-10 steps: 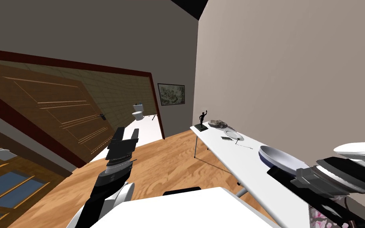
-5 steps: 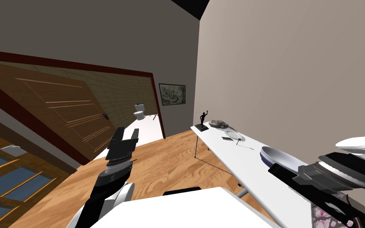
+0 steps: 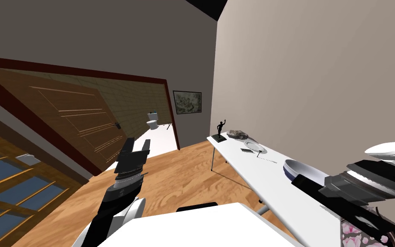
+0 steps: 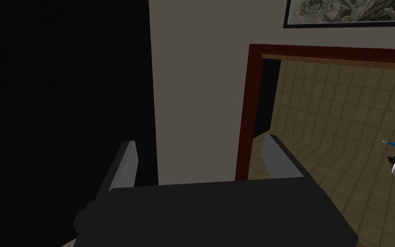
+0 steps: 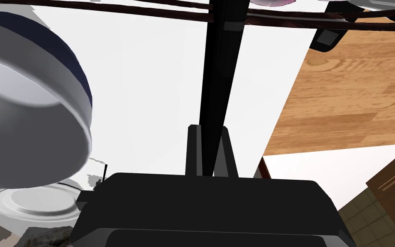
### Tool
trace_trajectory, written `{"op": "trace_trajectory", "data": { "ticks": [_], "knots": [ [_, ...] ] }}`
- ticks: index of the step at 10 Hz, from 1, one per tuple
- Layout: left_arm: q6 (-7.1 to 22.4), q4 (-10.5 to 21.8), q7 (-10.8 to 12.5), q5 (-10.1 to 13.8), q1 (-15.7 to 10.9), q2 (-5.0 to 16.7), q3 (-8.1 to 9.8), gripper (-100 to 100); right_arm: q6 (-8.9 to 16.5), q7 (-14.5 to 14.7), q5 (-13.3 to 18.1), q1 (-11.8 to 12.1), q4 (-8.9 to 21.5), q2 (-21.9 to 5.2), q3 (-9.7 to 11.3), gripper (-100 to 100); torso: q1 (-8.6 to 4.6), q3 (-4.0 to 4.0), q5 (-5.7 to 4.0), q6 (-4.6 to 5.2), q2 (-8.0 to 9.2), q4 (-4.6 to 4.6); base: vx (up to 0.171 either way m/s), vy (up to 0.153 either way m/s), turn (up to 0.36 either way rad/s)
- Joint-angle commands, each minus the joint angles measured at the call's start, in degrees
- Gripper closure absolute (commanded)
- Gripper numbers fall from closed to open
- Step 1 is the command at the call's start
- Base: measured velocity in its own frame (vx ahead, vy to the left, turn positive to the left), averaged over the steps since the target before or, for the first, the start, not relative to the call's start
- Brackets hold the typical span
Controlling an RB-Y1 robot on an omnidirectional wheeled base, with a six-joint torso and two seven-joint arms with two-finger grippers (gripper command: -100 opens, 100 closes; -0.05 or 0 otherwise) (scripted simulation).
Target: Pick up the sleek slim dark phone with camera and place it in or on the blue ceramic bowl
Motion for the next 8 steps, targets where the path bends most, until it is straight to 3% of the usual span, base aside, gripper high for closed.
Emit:
{"op": "trace_trajectory", "data": {
  "ticks": [1, 2, 3, 4, 6, 8],
  "knots": [
    [0.00, 0.00, 0.00, 0.00, 0.00, 0.00, 0.00, 0, -1.98, -0.57, -0.25, 0.74, 1.64, -0.58, -0.77, 100, 0.00, 0.00, 0.00, 0.00, 0.00, 0.00, -0.021, -0.028, 0.066],
    [0.00, 0.00, 0.00, 0.00, 0.00, 0.00, 0.00, 0, -1.98, -0.57, -0.25, 0.74, 1.64, -0.58, -0.05, 100, 0.02, -0.01, 0.04, -0.02, -0.03, 0.01, -0.012, -0.021, 0.029],
    [0.00, 0.00, 0.00, 0.00, 0.00, 0.00, 0.00, 0, -1.98, -0.57, -0.25, 0.74, 1.64, -0.58, -0.77, 100, 0.02, -0.02, 0.01, 0.04, -0.04, -0.01, -0.004, -0.008, -0.020],
    [0.00, 0.00, 0.00, 0.00, 0.00, 0.00, 0.00, 0, -3.90, -1.32, -0.70, 0.78, 3.27, -1.50, -0.38, 100, 0.07, -0.03, 0.02, 0.05, -0.06, 0.00, -0.016, -0.023, 0.070],
    [0.00, 0.00, 0.00, 0.00, 0.00, 0.00, 0.00, 0, -3.90, -1.32, -0.70, 0.78, 3.27, -1.50, -0.38, 100, 0.05, -0.05, 0.11, -0.05, -0.12, 0.01, -0.013, -0.031, 0.029],
    [0.00, 0.00, 0.00, 0.00, 0.00, 0.00, 0.00, 0, -6.48, -3.37, -0.78, 0.30, 6.06, -3.22, 0.90, 100, 0.01, -0.10, 0.19, -0.08, -0.20, 0.01, -0.017, -0.074, 0.107]
  ]
}}
